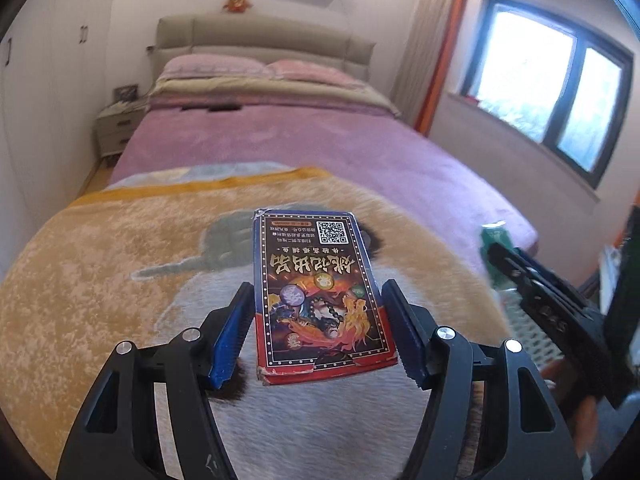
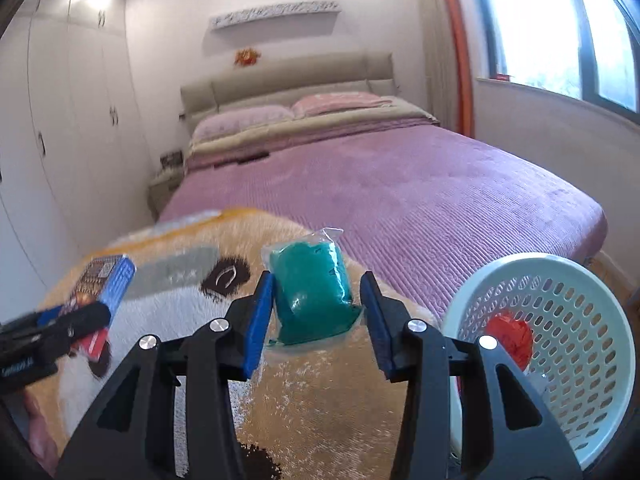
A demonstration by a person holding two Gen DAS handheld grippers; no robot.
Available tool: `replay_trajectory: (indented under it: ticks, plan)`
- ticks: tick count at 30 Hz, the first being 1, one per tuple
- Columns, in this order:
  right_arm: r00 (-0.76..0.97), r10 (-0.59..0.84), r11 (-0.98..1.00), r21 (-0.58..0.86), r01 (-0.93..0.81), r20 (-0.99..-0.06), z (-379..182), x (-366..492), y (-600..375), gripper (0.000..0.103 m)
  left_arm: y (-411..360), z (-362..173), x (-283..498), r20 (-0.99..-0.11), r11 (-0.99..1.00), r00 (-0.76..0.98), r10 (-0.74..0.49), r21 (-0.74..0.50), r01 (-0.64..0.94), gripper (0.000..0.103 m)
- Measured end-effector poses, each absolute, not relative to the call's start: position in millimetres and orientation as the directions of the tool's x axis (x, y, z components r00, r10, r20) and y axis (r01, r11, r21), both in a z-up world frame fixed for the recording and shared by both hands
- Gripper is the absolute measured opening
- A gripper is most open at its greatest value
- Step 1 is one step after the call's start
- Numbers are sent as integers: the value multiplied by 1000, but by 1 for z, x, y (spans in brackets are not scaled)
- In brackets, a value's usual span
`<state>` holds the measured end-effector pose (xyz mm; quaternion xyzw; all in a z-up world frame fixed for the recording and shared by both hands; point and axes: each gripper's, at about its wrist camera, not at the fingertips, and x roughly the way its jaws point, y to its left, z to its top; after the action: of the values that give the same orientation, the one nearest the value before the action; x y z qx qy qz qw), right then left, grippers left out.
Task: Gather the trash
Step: 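Carry card box and teal packet over the basket and open both tools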
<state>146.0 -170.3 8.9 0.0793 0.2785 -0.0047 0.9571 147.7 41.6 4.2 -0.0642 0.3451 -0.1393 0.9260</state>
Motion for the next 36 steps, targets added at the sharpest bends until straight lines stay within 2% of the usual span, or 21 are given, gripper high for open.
replay_trajectory:
  ticks: [6, 15, 19, 26, 36]
  plan:
    - [848, -14, 977, 174, 125, -530, 22, 125, -206, 41, 0, 26, 138, -574, 929, 732, -366, -187, 318, 63]
    - [800, -210, 939, 113, 325, -562, 38, 97, -290, 41, -95, 39, 141, -546, 854, 672, -499, -181, 487, 63]
    - [751, -259, 907, 114, 405, -607, 20, 92, -327, 41, -144, 32, 149, -569, 811, 608, -554, -201, 550, 63]
    - [686, -264, 872, 136, 470, -677, -6, 95, -368, 42, -202, 7, 164, -621, 777, 541, -567, -184, 602, 63]
    - [642, -236, 851, 165, 500, -730, -30, 94, -384, 44, -227, -30, 181, -672, 773, 496, -550, -185, 606, 64]
